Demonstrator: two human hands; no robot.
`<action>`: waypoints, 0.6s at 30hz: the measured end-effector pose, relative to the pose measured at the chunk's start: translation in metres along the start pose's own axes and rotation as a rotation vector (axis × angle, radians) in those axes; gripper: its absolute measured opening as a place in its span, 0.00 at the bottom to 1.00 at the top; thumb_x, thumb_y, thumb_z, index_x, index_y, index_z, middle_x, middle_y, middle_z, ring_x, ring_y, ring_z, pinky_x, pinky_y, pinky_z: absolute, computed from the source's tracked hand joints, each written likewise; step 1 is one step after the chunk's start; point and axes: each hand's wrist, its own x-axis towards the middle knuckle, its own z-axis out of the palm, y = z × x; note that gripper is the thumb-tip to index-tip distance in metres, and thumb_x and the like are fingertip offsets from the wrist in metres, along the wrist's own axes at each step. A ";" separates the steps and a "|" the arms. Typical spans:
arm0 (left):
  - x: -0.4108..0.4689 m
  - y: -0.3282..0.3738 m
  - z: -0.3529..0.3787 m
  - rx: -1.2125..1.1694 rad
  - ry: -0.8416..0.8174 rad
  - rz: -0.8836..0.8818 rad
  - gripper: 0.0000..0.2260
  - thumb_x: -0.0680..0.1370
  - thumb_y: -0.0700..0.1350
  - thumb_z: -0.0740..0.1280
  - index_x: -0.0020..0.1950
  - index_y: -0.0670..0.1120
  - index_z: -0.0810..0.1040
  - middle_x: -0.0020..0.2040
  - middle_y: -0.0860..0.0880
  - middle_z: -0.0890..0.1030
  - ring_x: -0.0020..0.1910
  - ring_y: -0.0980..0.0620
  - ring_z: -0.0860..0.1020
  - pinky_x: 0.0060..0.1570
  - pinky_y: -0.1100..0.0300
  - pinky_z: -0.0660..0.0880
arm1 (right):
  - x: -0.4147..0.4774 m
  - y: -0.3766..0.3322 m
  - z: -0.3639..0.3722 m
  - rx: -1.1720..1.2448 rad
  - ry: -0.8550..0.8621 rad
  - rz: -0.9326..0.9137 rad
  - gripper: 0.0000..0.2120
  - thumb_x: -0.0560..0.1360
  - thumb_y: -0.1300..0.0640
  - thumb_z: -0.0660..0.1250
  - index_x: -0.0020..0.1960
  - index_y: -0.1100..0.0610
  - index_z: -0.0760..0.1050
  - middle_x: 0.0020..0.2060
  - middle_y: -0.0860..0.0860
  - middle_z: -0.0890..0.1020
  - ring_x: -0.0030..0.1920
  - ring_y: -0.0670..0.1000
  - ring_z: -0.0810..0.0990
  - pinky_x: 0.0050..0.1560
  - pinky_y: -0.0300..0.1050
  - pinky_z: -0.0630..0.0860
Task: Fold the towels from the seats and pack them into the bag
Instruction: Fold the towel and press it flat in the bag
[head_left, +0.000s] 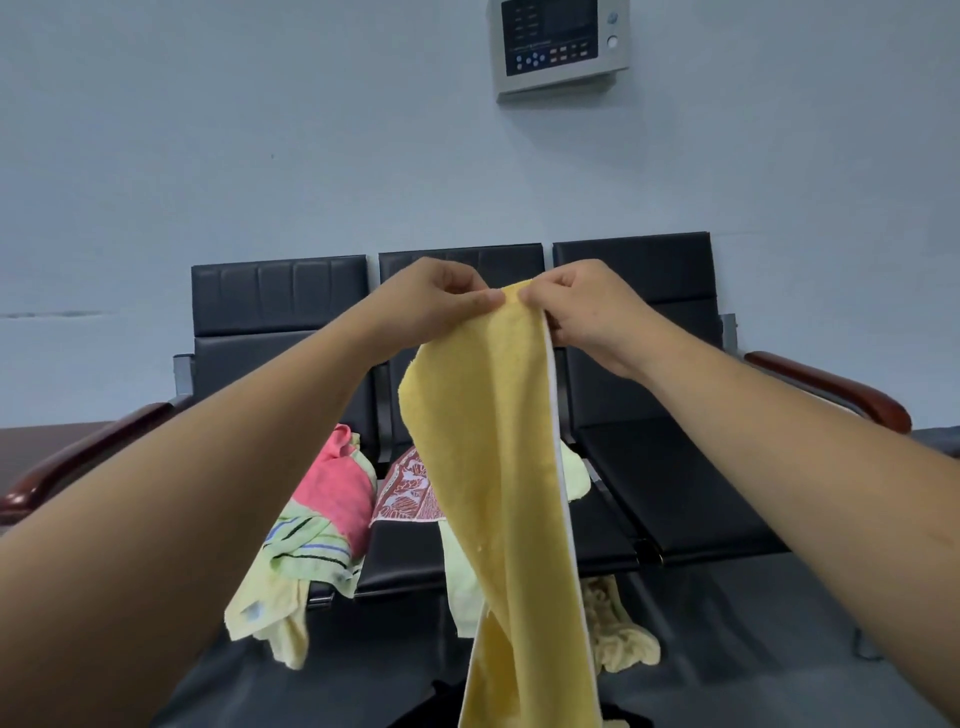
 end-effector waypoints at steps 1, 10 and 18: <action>-0.002 -0.004 0.000 0.006 -0.046 -0.009 0.15 0.79 0.56 0.69 0.49 0.44 0.83 0.40 0.50 0.82 0.39 0.56 0.78 0.45 0.57 0.75 | 0.001 0.002 -0.001 0.059 0.019 0.013 0.13 0.75 0.56 0.64 0.33 0.57 0.68 0.32 0.54 0.66 0.36 0.54 0.67 0.43 0.52 0.71; -0.018 -0.062 -0.005 0.011 -0.184 -0.213 0.30 0.65 0.71 0.74 0.48 0.45 0.85 0.47 0.46 0.83 0.48 0.50 0.80 0.59 0.55 0.71 | 0.002 0.044 -0.032 0.200 0.097 0.138 0.12 0.79 0.60 0.69 0.56 0.68 0.81 0.53 0.58 0.85 0.54 0.55 0.85 0.58 0.55 0.82; -0.002 -0.040 -0.013 -0.224 0.055 -0.108 0.15 0.76 0.51 0.72 0.50 0.38 0.84 0.45 0.43 0.87 0.44 0.51 0.86 0.56 0.55 0.81 | 0.010 0.037 -0.041 0.248 0.152 0.077 0.08 0.74 0.61 0.75 0.51 0.63 0.84 0.48 0.56 0.87 0.50 0.54 0.87 0.57 0.52 0.83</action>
